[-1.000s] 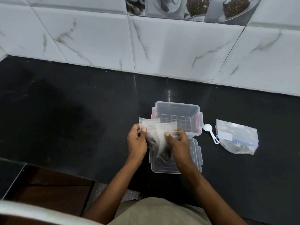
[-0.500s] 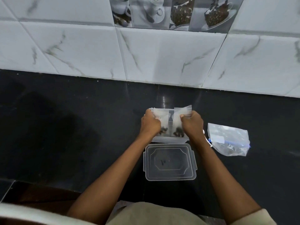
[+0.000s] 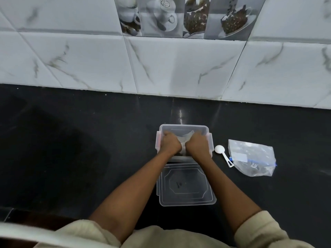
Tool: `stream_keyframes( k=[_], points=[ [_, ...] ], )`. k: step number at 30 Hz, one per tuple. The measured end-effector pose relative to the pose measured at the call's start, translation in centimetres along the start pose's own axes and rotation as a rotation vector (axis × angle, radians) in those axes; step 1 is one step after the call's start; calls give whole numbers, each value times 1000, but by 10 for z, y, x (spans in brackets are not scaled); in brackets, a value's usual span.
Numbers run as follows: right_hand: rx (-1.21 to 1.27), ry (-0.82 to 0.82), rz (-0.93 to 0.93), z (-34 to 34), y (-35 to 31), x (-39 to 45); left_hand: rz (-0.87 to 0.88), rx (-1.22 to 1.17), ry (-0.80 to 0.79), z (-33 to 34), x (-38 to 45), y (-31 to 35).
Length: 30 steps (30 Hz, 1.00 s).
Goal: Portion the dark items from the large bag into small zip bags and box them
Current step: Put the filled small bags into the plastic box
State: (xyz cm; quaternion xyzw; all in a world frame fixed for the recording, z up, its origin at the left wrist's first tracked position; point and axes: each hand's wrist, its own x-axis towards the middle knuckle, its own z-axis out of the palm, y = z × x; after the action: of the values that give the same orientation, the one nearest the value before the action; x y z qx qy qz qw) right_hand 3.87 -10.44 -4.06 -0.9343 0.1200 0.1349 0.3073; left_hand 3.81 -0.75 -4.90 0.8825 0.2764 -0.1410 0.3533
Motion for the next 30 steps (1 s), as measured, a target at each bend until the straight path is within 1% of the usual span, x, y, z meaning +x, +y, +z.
stream_keyframes(
  k=[4, 7, 9, 11, 17, 19, 21, 24, 25, 26, 28, 30],
  points=[
    [-95, 72, -105, 3, -1, -4, 157, 79, 11, 8, 2, -10],
    [-138, 98, -147, 2, 0, -9, 203, 78, 98, 9, -5, -13],
    [-168, 116, -176, 0, 0, -11, 279, 201, 150, 9, -11, -13],
    [-192, 121, -211, -3, 0, -13, 311, 284, 191, 6, -16, -14],
    [-244, 113, -242, -13, -3, -13, 364, 370, 151, 2, -13, -10],
    [-289, 148, -253, -17, -5, -17, 365, 377, 159, 2, -13, -9],
    [-344, 223, -285, -20, -5, -20, 375, 405, 191, -2, -15, -6],
    [-338, 317, -365, -25, -4, -19, 473, 420, 257, -11, -18, -3],
    [-309, 312, -402, -27, -4, -19, 505, 414, 263, -14, -17, -4],
    [-275, 262, -429, -30, -4, -18, 532, 394, 240, -17, -16, -5],
    [-266, 67, -422, -33, -6, -19, 563, 326, 124, -20, -13, -7],
    [-363, -120, -377, -30, -4, -18, 561, 320, -36, -18, -9, -9]
  ],
)
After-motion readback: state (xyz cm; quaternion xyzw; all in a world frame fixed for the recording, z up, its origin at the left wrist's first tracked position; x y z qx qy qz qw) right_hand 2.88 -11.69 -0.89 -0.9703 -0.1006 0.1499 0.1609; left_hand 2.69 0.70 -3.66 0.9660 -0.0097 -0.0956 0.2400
